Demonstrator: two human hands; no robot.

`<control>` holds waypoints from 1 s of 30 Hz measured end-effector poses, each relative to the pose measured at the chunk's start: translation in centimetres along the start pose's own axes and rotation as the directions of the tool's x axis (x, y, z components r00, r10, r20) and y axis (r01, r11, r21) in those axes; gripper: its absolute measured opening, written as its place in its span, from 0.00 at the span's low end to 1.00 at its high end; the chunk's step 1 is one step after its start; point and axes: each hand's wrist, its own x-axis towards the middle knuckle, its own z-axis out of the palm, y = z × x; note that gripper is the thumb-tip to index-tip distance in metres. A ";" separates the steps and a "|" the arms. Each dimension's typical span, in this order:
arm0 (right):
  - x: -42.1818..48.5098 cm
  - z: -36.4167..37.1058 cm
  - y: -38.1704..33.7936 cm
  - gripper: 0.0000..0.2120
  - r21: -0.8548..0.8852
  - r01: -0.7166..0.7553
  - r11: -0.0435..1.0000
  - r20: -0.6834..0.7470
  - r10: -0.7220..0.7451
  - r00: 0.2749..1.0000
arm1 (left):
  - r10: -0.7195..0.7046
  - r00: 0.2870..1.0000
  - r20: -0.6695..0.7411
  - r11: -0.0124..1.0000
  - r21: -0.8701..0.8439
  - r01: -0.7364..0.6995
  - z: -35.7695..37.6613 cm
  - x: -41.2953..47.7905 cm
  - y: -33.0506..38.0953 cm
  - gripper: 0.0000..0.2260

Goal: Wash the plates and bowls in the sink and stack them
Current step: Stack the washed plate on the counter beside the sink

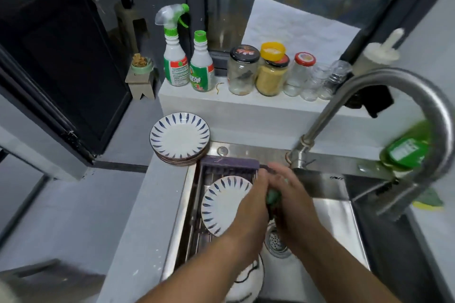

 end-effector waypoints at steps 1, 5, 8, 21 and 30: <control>-1.3 -1.0 0.6 0.13 -0.034 0.008 0.999 0.005 -0.008 1.000 | -0.004 1.000 0.013 0.998 -0.070 0.005 1.7 -1.2 -0.6 0.20; -4.9 -6.9 2.7 0.11 -0.179 0.036 0.983 -0.082 -0.051 0.995 | -0.134 0.989 0.062 0.924 -0.352 0.148 7.0 -5.2 -4.0 0.27; -6.5 -12.0 3.5 0.07 -0.242 0.030 0.970 -0.147 -0.067 0.987 | -0.132 0.989 0.069 0.976 -0.163 0.142 9.7 -6.4 -7.2 0.33; -8.8 -29.0 0.0 0.15 -0.172 -0.073 0.982 0.048 0.083 0.995 | 0.010 0.993 -0.120 0.937 0.347 0.032 14.3 -6.9 -11.8 0.18; -6.2 -31.2 0.0 0.22 -0.259 -0.190 0.947 -0.135 0.159 0.978 | 0.019 0.982 -0.187 0.944 0.326 0.044 13.5 -6.2 -12.1 0.20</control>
